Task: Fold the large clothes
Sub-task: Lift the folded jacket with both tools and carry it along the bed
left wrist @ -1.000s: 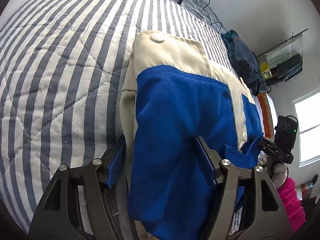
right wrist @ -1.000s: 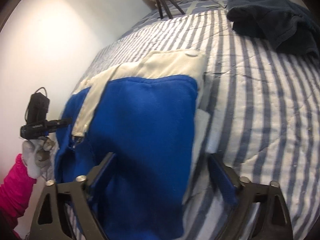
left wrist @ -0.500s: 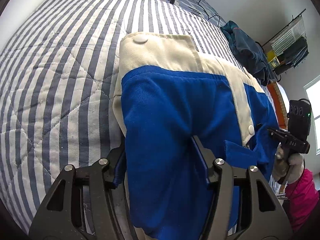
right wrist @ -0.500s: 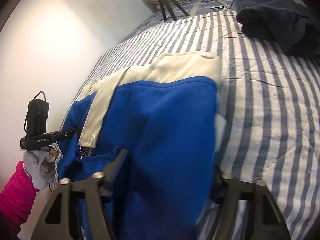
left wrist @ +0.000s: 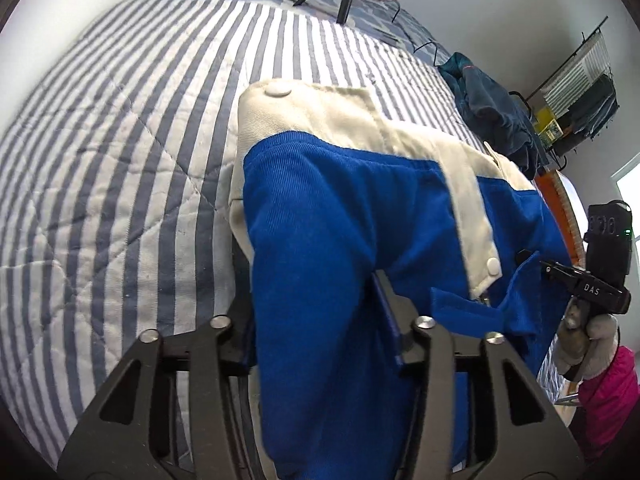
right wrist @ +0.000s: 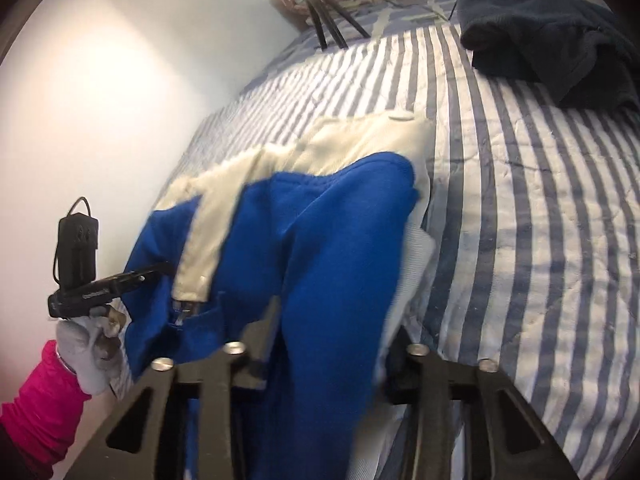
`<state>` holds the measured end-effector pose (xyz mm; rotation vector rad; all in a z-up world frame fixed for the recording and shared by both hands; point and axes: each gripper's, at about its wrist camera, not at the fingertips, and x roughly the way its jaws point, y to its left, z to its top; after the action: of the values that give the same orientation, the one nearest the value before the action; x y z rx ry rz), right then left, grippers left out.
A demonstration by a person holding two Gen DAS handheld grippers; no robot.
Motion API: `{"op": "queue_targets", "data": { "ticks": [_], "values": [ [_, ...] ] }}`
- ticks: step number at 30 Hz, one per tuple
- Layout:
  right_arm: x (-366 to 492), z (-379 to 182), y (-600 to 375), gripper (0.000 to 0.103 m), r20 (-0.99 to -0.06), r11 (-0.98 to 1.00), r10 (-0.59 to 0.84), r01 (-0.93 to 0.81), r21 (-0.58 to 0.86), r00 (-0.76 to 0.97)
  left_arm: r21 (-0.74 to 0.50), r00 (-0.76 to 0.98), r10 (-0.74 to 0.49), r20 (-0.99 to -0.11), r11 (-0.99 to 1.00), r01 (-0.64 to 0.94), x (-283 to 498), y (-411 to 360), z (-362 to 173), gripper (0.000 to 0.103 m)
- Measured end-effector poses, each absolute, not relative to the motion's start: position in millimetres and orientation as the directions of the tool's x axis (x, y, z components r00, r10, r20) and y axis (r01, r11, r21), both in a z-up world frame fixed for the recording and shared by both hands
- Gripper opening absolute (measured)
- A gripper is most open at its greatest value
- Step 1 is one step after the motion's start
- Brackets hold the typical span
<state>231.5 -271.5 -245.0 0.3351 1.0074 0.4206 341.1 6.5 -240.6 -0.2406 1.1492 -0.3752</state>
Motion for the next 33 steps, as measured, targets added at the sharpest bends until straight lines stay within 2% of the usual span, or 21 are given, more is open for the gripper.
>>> {"op": "queue_targets", "data": {
  "ticks": [3,6,22,33],
  "values": [
    [227,-232,-260,0.026,-0.754,0.896,0.443,-0.210,0.391,0.485,-0.316,0.388,-0.371,-0.844,0.928,0.200,332,-1,-224,0.033],
    [221,-220,-253,0.024,-0.753,0.905,0.426,-0.226,0.362,0.501,-0.282,0.407,-0.353,-0.843,0.933,0.225,325,-7,-211,0.030],
    [180,-173,-224,0.022,-0.778,0.945,0.311,-0.261,0.194,0.546,-0.250,0.444,-0.373,-0.815,0.917,0.311,282,-33,-160,0.028],
    [158,-141,-254,0.021,-0.759,0.963,0.254,-0.227,0.143,0.600,-0.262,0.450,-0.417,-0.790,0.892,0.368,281,-71,-128,0.028]
  ]
}}
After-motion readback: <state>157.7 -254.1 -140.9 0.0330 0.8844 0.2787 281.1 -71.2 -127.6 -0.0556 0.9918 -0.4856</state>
